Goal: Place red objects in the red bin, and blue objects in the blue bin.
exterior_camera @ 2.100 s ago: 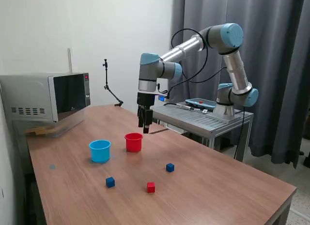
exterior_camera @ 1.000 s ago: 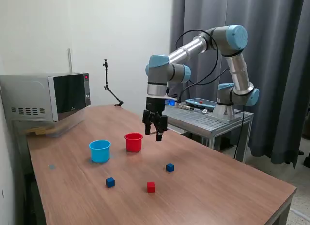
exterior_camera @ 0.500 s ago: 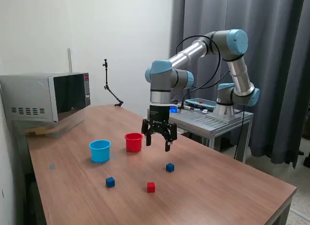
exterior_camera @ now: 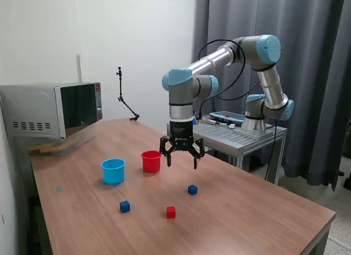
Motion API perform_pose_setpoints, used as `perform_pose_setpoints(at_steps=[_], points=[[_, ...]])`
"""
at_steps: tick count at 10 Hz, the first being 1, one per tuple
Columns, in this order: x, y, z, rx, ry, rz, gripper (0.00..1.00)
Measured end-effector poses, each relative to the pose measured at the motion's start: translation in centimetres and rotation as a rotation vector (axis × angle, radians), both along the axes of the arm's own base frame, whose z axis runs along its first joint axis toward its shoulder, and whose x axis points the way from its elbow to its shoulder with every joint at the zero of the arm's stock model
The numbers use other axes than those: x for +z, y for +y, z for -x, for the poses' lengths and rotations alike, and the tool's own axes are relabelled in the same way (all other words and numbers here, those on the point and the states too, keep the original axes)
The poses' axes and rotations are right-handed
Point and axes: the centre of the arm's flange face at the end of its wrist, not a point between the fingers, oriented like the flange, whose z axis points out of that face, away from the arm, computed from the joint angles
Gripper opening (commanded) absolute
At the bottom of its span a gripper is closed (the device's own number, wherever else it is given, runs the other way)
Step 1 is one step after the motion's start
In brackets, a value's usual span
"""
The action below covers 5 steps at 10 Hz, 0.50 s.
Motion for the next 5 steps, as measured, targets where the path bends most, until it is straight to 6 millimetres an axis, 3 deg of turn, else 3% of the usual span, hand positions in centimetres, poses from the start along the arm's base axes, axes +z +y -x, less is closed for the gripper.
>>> perform_pose_setpoints(at_steps=[3, 5], points=[[1.3, 0.5, 3.3, 0.055, 0.006, -0.06, 1.0], [0.8, 0.6, 4.6, 0.064, -0.01, -0.079, 1.0]])
